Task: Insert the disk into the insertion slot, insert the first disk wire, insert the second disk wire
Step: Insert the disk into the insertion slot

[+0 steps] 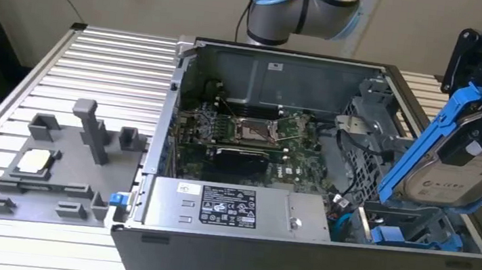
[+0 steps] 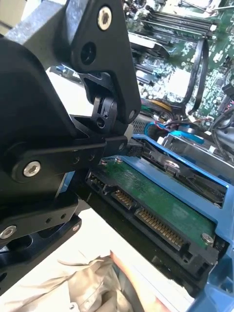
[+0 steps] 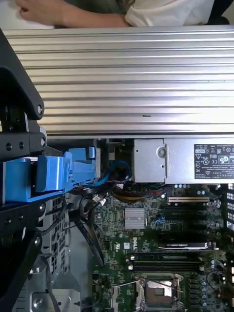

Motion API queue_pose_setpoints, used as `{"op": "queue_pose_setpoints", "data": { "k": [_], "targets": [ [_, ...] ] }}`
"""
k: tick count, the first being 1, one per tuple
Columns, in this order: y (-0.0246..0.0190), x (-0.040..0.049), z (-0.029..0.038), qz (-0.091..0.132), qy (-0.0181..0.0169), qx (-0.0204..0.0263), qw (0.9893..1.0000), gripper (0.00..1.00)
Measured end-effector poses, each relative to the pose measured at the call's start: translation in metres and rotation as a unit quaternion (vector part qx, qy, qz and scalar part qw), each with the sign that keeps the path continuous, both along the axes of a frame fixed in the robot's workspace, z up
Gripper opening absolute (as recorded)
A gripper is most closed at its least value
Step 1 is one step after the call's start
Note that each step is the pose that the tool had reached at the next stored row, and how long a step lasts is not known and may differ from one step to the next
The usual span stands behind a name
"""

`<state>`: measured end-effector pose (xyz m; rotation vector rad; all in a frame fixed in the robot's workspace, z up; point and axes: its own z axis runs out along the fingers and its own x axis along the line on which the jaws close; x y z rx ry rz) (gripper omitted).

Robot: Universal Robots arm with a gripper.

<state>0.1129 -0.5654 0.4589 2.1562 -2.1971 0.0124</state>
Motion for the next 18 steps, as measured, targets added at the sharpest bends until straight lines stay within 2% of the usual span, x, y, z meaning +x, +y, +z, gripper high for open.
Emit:
{"op": "queue_pose_setpoints", "data": {
  "k": [18],
  "targets": [
    [-0.0001,0.0032,-0.0172,0.000,0.0003,0.0000,1.0000,0.33]
  ]
}}
